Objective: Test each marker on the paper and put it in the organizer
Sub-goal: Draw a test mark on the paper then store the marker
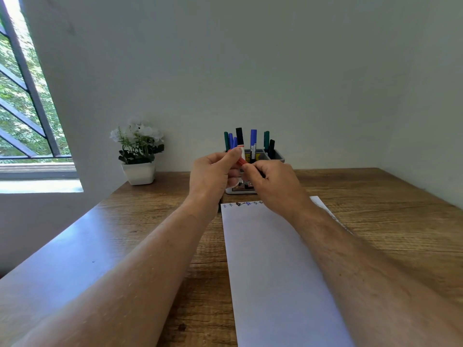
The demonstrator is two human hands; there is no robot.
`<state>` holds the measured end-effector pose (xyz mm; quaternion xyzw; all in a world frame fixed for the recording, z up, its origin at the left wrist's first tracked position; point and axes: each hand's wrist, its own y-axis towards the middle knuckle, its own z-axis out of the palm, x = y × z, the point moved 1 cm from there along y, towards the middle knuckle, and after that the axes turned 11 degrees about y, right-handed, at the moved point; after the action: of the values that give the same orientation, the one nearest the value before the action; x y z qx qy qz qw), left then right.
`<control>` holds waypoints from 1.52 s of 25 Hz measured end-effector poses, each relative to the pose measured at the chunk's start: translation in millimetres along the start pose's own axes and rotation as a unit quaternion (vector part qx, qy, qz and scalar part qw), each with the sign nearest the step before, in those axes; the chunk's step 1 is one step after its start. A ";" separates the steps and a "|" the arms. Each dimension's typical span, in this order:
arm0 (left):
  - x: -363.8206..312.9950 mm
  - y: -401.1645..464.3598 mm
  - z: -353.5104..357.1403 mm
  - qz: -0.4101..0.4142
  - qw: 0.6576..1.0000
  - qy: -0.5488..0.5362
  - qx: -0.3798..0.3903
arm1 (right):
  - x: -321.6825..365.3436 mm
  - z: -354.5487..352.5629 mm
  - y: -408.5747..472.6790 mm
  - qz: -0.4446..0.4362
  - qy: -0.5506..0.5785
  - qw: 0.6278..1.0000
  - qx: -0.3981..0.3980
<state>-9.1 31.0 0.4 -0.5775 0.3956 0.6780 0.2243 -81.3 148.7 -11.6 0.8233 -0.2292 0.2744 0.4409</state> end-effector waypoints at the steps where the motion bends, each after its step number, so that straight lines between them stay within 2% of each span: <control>1: 0.0 0.7 -0.4 -0.004 1.000 -0.006 -0.001 | 0.6 -1.1 0.7 -0.002 -0.009 1.000 0.004; 11: -3.4 6.7 -7.6 0.000 0.999 -0.034 -0.014 | 7.0 -11.8 2.5 -0.029 -0.078 0.997 0.004; 15: -5.7 9.3 -17.5 -0.031 0.989 -0.142 -0.035 | 4.4 -17.4 0.2 -0.035 -0.003 0.998 -0.052; 19: -8.3 7.1 -16.7 -0.053 0.972 -0.231 0.006 | 2.6 -16.9 1.4 -0.018 0.090 0.991 -0.096; 23: -9.4 4.1 -11.3 -0.036 0.968 -0.244 0.045 | 3.5 -16.0 0.9 -0.012 0.129 0.985 -0.115; 28: -6.1 -4.0 1.3 -0.047 0.984 -0.157 0.068 | -5.3 -25.3 2.3 0.049 0.189 0.966 -0.168; 30: -3.4 -7.2 8.8 -0.048 0.995 -0.060 0.062 | -10.8 -32.4 3.4 0.097 0.222 0.950 -0.197; 32: 0.2 -7.3 15.1 -0.008 0.996 0.061 0.062 | -15.5 -37.1 5.1 0.153 0.293 0.919 -0.216; 34: 3.4 -7.1 17.5 0.047 0.987 0.145 0.059 | -19.0 -38.4 4.7 0.188 0.310 0.905 -0.220; 36: 8.0 -5.9 18.8 0.097 0.971 0.212 0.047 | -23.4 -38.4 1.8 0.203 0.273 0.917 -0.209; 38: 15.1 -2.1 19.6 0.133 0.936 0.324 0.033 | -27.7 -38.1 -1.5 0.220 0.210 0.935 -0.181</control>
<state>-22.9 45.6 -14.3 -0.7002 0.5425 0.4641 0.0104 -110.5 185.7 -13.1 0.5822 -0.3528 0.4850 0.5489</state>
